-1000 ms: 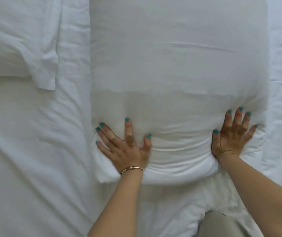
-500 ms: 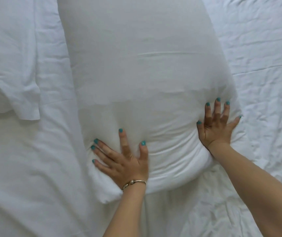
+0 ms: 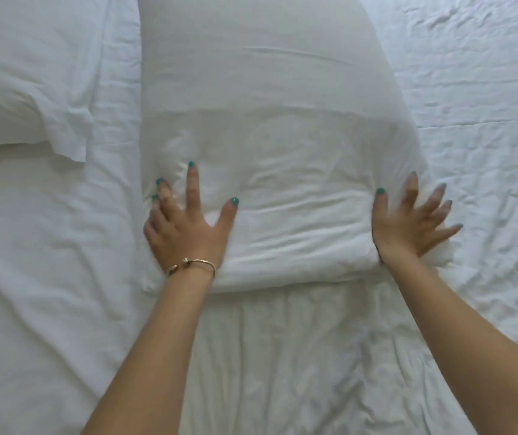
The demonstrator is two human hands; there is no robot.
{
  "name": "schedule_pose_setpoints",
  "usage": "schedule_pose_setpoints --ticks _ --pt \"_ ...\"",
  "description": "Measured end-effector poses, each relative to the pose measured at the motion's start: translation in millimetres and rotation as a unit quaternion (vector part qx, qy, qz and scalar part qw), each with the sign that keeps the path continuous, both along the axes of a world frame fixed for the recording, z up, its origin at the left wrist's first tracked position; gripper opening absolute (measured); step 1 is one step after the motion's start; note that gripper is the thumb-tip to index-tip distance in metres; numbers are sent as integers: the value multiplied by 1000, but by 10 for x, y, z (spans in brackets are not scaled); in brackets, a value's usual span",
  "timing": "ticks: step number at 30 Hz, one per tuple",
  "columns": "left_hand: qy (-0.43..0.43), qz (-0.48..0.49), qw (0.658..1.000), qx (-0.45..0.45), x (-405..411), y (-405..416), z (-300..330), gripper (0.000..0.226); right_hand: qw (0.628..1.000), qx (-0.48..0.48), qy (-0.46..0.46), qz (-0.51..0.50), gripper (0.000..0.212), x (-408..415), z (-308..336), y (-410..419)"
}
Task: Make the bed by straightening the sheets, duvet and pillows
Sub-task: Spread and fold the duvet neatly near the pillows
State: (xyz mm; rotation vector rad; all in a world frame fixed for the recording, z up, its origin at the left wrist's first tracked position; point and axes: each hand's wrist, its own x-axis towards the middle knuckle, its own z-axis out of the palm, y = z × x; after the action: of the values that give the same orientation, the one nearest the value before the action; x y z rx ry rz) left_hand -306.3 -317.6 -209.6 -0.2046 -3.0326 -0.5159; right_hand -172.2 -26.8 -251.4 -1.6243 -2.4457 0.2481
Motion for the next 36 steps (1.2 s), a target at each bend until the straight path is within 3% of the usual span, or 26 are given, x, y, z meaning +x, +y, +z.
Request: schedule_pose_setpoints --ticks 3,5,8,13,20,25,28,32,36 --pt "-163 33 978 124 -14 -475 162 116 959 -168 163 -161 94 522 42 -384" --pt "-239 40 935 261 54 -648 164 132 919 -236 281 -141 104 708 92 -670" --pt "-274 20 906 322 119 -672 73 138 873 -296 379 -75 106 655 198 -855" --pt "-296 -9 896 330 48 -668 0 139 876 -335 337 -82 117 563 247 -905" --pt "-277 -32 899 337 -27 -637 -197 139 855 -301 421 -31 135 359 89 -766" --pt "-289 -17 903 318 -115 -537 -225 131 888 -280 358 -69 139 242 -65 -687" --pt "-275 -29 894 353 -119 -530 -211 123 869 -272 410 -60 129 225 -76 -757" --pt "-255 -45 885 387 -98 -590 -133 109 816 -294 492 -79 112 271 16 -816" --pt "-267 -48 881 387 -83 -634 -9 110 830 -372 401 -105 125 407 212 -877"
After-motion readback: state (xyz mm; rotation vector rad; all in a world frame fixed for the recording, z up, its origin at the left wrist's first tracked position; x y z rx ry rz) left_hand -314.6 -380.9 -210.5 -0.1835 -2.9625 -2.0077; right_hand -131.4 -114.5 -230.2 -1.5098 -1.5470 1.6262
